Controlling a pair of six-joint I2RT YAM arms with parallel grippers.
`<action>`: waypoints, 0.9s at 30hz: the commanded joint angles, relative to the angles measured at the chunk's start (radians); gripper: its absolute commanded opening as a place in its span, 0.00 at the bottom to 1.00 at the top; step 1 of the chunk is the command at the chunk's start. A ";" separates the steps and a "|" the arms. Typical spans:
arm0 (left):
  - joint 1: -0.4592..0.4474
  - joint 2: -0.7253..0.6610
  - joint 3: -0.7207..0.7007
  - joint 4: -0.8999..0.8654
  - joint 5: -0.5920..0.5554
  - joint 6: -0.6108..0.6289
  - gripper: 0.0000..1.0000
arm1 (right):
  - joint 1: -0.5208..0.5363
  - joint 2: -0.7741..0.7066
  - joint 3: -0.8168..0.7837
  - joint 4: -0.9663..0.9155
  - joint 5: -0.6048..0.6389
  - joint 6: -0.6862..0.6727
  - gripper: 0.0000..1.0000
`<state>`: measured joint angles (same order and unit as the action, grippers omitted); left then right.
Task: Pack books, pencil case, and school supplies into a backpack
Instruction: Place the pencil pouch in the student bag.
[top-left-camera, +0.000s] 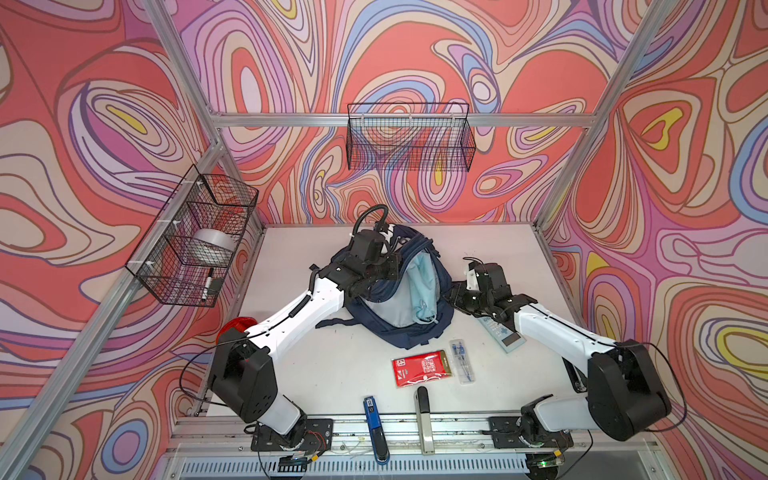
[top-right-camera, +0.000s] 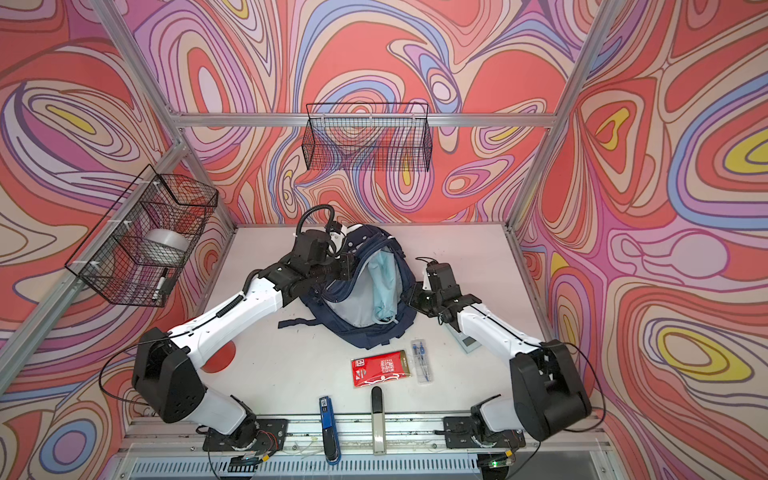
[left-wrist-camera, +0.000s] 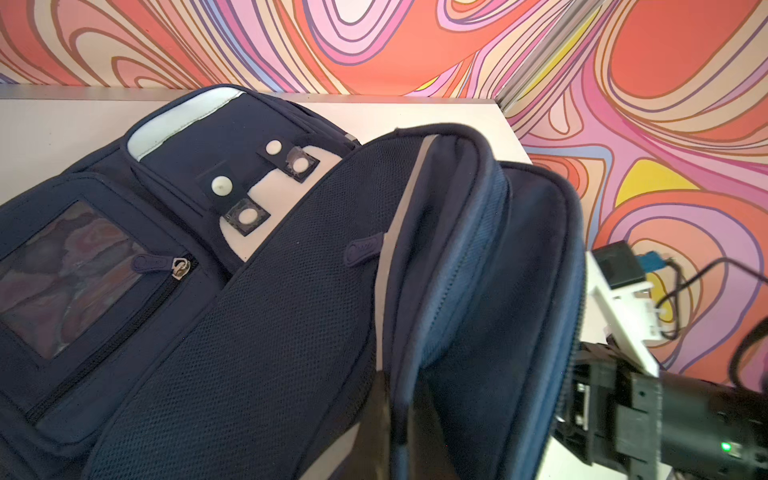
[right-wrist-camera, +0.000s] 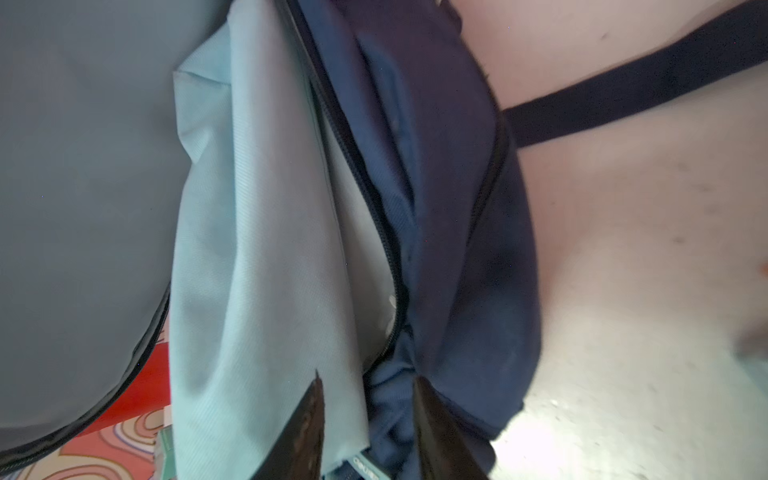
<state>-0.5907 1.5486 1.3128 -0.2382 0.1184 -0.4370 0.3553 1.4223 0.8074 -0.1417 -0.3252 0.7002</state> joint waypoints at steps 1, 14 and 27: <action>-0.024 0.000 0.064 0.054 0.042 0.014 0.00 | 0.013 0.059 -0.010 0.220 -0.071 -0.004 0.38; -0.073 0.033 0.187 -0.019 0.001 0.095 0.00 | 0.132 0.343 0.171 0.516 -0.093 0.068 0.38; -0.075 -0.008 0.030 0.022 -0.017 -0.012 0.00 | 0.148 0.397 0.169 0.609 0.146 0.172 0.13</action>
<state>-0.6609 1.5921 1.3582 -0.2832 0.0937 -0.4091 0.4995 1.8420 0.9672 0.4694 -0.2909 0.8501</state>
